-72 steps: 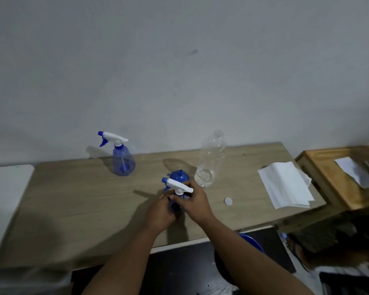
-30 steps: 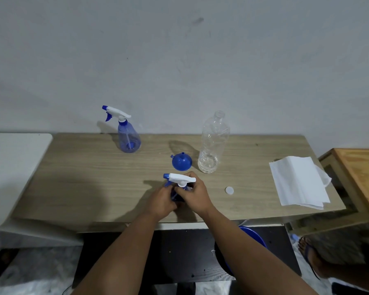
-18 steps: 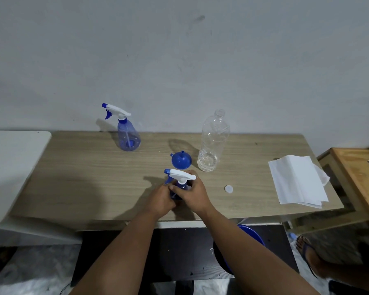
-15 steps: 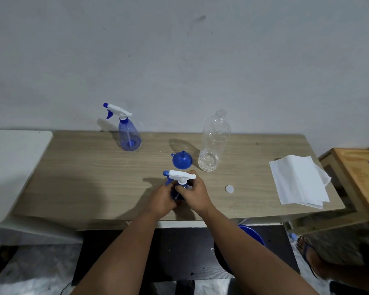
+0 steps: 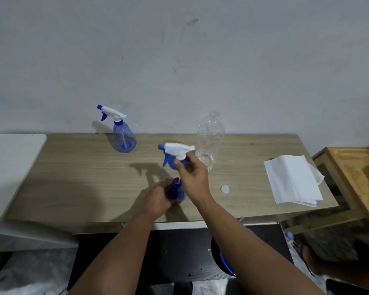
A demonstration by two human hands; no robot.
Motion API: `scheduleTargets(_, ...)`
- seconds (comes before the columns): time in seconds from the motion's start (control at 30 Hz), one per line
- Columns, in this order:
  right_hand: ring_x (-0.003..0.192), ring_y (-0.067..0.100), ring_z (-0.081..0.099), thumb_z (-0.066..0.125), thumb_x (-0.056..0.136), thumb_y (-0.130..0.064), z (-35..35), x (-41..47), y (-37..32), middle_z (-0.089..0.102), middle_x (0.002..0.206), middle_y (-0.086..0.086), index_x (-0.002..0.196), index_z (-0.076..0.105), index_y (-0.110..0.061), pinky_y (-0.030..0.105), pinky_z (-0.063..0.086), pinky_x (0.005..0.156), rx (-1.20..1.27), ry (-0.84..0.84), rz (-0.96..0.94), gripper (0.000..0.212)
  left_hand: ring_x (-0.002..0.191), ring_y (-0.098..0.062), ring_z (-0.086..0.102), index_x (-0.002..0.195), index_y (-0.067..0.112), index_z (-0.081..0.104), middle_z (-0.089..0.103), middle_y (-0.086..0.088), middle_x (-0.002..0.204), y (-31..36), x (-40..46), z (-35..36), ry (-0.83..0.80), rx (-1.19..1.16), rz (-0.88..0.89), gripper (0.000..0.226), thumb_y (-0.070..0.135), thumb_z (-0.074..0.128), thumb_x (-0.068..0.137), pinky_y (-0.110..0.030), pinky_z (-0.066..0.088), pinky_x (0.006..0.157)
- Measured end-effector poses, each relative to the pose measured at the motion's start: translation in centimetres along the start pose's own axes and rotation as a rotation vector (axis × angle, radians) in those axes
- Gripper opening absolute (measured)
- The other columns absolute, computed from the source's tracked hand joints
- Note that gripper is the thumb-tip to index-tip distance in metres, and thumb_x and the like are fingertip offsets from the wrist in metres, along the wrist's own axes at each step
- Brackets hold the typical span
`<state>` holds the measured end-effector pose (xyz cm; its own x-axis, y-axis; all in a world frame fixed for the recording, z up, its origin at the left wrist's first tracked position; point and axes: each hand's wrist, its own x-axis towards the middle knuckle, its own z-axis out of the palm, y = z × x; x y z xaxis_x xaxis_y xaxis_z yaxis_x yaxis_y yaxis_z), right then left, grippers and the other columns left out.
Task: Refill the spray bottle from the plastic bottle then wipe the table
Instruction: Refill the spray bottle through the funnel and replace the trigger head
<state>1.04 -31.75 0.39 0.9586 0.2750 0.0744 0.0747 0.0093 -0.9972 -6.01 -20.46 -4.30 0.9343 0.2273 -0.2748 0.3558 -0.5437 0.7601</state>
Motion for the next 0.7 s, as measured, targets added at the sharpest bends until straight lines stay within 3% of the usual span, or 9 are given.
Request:
scheduleTargets(0.1,0.079,0.021,0.071,0.075,0.096,-0.010,-0.3,1.8,-3.4,0.075,0.100,0.002,0.116,0.066,-0.013,0.040,0.060,0.081,0.124,0.089,-0.030,0.022,0.102,-0.008,0.066,0.123,0.025,0.064,0.071,0.011,0.108,-0.5,0.3,0.2,0.020,0.004,-0.022,0.059,0.017,0.088,0.070,0.005,0.033,0.073)
scheduleTargets(0.2,0.084,0.031,0.070,0.078,0.093,-0.024,-1.4,2.6,-3.6,0.074,0.105,0.001,0.120,0.069,-0.015,0.039,0.060,0.079,0.001,0.106,-0.040,0.029,0.098,-0.008,0.061,0.128,0.022,0.063,0.068,0.007,0.109,-0.5,0.0,0.1,0.005,0.043,-0.003,0.059,0.014,0.084,0.074,0.006,0.031,0.072)
scheduleTargets(0.3,0.084,0.012,0.067,0.079,0.093,-0.026,-2.9,1.2,-0.7,0.073,0.108,-0.005,0.120,0.071,-0.019,0.020,0.053,0.074,-0.183,0.145,0.029,0.029,0.107,-0.012,0.061,0.128,0.014,0.064,0.065,0.004,0.118,-0.7,-0.2,0.1,0.013,0.048,0.006,0.060,0.012,0.086,0.072,0.007,0.029,0.076)
scheduleTargets(0.37,0.089,0.007,0.066,0.079,0.094,-0.027,-4.2,-0.5,1.6,0.071,0.109,-0.006,0.116,0.070,-0.024,0.015,0.050,0.075,-0.229,0.185,0.097,0.024,0.117,-0.014,0.060,0.130,0.013,0.064,0.063,0.004,0.127,-1.3,-0.1,0.0,0.021,0.028,0.005,0.065,0.012,0.089,0.069,0.007,0.028,0.084)
scheduleTargets(0.43,0.096,0.010,0.066,0.077,0.095,-0.032,-5.2,-2.2,3.9,0.070,0.110,-0.007,0.113,0.067,-0.031,0.020,0.053,0.082,-0.282,0.186,0.195,0.021,0.113,-0.008,0.056,0.132,0.015,0.062,0.062,0.006,0.128,-1.3,-0.6,-0.6,0.035,0.042,-0.016,0.068,0.014,0.089,0.070,0.008,0.026,0.082)
scheduleTargets(0.53,0.096,0.019,0.068,0.073,0.095,-0.038,-6.8,-3.7,7.2,0.071,0.105,-0.002,0.106,0.072,-0.025,0.036,0.056,0.089,-0.481,0.144,0.347,0.017,0.108,-0.006,0.056,0.134,0.016,0.060,0.063,0.006,0.128,-1.7,-1.0,-1.2,0.050,0.050,-0.023,0.068,0.017,0.088,0.073,0.008,0.028,0.077)
scheduleTargets(0.7,0.087,0.024,0.068,0.063,0.096,-0.045,-7.8,-4.6,9.5,0.075,0.096,0.002,0.102,0.076,-0.020,0.035,0.053,0.074,-0.804,-0.013,0.456,0.029,0.114,-0.007,0.058,0.137,0.021,0.056,0.062,0.009,0.132,-1.5,-1.4,-1.5,0.059,0.075,-0.039,0.071,0.024,0.088,0.074,-0.007,0.032,0.083)
